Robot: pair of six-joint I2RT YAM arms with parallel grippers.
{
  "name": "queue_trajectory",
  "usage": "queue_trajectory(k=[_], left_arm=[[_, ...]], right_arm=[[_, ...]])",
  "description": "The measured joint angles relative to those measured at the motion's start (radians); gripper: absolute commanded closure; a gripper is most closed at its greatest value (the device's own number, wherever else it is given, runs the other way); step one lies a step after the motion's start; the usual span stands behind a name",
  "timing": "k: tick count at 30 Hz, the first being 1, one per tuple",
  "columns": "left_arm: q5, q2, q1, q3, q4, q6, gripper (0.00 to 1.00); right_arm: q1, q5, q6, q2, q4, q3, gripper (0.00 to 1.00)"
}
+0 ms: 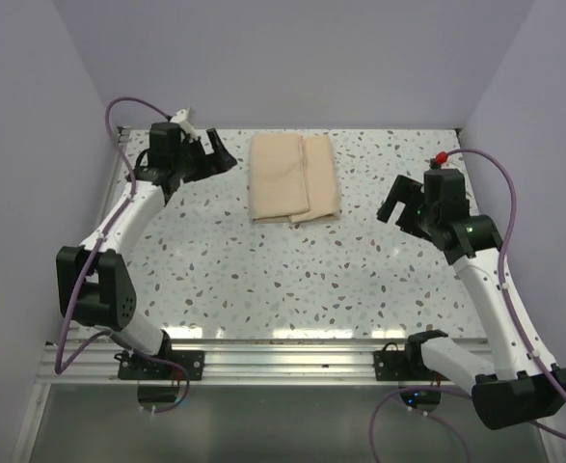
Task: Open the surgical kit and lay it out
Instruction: Open the surgical kit at the center of the board.
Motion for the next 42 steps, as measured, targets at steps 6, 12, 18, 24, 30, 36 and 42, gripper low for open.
queue_trajectory(k=[6,12,18,24,30,36,42], left_arm=[[-0.219,0.175,-0.18,0.266,-0.132,0.063,0.0],[-0.48,0.487,-0.418,0.628,-0.296,0.131,0.06],[-0.632,0.727,-0.583,0.83,-0.437,0.163,0.08],[-0.713,0.814,-0.65,0.858,-0.515,0.147,0.15],[-0.76,0.829,-0.64,0.836,-0.53,0.11,0.4],[-0.779,0.852,-0.643,0.835,-0.534,0.102,1.0],[-0.782,0.837,-0.637,0.834,-0.537,0.097,1.0]], right_arm=[[0.015,0.02,-0.003,0.0,-0.014,0.0,0.02],[0.017,-0.001,-0.014,0.01,-0.021,0.003,0.02],[0.017,0.035,-0.038,0.018,-0.069,0.014,0.02],[0.017,0.06,-0.043,-0.019,-0.094,-0.016,0.02],[0.017,0.064,-0.045,-0.025,-0.108,-0.042,0.01],[0.017,0.063,-0.045,-0.015,-0.107,-0.05,0.02],[0.019,0.001,-0.053,0.072,-0.097,-0.019,0.02]])
